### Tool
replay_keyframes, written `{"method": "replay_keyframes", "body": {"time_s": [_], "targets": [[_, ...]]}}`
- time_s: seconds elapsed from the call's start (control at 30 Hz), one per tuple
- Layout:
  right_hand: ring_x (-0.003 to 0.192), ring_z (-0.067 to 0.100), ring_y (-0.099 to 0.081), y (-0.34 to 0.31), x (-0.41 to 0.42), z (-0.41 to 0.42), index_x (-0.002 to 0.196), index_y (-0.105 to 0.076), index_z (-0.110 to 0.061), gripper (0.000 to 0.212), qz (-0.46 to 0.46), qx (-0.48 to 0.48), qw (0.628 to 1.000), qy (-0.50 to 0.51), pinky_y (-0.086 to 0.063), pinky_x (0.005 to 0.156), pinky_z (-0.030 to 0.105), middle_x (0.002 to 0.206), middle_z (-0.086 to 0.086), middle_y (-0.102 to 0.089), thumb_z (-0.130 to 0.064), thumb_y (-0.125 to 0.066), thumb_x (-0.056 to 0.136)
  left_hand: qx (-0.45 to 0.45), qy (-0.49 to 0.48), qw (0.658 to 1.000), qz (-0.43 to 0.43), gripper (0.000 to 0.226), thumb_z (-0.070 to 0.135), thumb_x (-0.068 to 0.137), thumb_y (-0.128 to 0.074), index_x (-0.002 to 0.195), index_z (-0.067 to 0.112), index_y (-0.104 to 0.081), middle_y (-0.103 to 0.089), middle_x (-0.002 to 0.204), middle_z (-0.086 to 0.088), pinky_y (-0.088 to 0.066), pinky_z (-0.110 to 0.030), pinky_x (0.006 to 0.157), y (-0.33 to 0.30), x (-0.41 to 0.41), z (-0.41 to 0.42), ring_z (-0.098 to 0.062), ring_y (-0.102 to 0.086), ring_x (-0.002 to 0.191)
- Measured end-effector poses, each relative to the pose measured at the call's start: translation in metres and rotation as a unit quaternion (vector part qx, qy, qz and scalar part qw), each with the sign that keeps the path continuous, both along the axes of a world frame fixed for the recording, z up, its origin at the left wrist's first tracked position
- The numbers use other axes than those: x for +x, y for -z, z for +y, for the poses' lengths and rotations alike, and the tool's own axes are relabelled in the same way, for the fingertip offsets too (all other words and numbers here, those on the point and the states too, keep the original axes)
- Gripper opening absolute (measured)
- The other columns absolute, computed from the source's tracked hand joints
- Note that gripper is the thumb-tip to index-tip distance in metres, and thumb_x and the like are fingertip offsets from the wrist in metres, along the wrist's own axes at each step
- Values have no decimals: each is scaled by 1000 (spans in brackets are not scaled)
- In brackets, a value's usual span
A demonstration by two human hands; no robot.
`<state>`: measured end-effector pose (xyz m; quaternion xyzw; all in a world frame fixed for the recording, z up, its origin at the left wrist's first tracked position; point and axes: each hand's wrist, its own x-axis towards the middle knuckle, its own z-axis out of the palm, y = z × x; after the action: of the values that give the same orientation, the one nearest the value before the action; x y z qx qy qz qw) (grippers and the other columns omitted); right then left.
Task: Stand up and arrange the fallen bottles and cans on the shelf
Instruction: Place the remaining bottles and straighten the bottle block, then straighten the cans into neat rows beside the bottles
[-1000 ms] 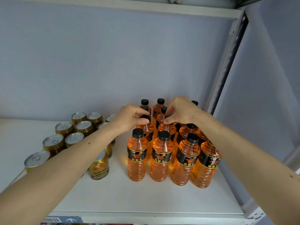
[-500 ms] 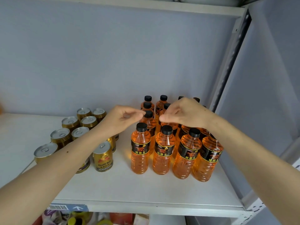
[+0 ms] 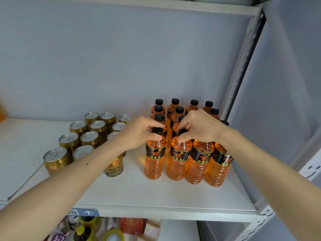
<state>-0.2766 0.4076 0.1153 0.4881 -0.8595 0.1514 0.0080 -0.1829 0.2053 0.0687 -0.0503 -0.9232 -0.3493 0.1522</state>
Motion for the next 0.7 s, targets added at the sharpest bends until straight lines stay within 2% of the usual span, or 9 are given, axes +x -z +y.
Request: {"method": "replay_keyframes", "body": {"time_s": [0.13, 0.27, 0.43, 0.57, 0.63, 0.7], "targets": [[71, 8, -68, 0, 1, 2, 96, -78, -19, 24, -1, -5, 1000, 10, -59, 66, 27, 85, -4, -75, -30, -80, 74, 22, 7, 1000, 2, 43, 19, 81, -72, 122, 25, -63, -60, 128, 4, -45, -4, 70, 4, -3, 3, 9, -53, 99], [71, 10, -68, 1, 3, 2, 95, -77, -17, 26, 8, 2, 1000, 16, -59, 66, 29, 84, -2, -74, -32, -80, 74, 34, 9, 999, 0, 44, 17, 81, -72, 123, 23, -62, -62, 126, 4, -44, -1, 67, 6, -3, 1, 21, -53, 84], [70, 10, -66, 4, 5, 0, 97, -76, -19, 24, 17, 4, 999, 27, -59, 66, 35, 82, -5, -72, -33, -77, 77, 59, 21, 998, -17, 47, 17, 83, -70, 127, 27, -58, -61, 127, 6, -49, -11, 78, 8, -1, 1, 5, -58, 102], [68, 4, -63, 5, 8, 0, 99, -75, -27, 22, 15, 14, 999, 25, -57, 63, 30, 80, -16, -67, -34, -75, 78, 63, 31, 997, -20, 50, 18, 85, -67, 132, 27, -54, -57, 129, 11, -47, -8, 79, 10, 2, 2, 9, -56, 105], [74, 5, -62, 5, 9, 0, 101, -73, -29, 24, 17, 29, 999, 27, -57, 64, 31, 89, -14, -69, -37, -73, 78, 77, 41, 996, -18, 50, 17, 86, -65, 133, 28, -51, -55, 126, 16, -45, -4, 77, 9, 6, 3, 16, -54, 101], [79, 9, -63, 5, 10, -1, 102, -71, -29, 28, 26, 44, 998, 35, -58, 67, 34, 94, -11, -69, -43, -72, 77, 96, 48, 994, -12, 51, 16, 88, -64, 135, 27, -48, -55, 127, 15, -46, -7, 81, 9, 10, 3, 11, -55, 107]]}}
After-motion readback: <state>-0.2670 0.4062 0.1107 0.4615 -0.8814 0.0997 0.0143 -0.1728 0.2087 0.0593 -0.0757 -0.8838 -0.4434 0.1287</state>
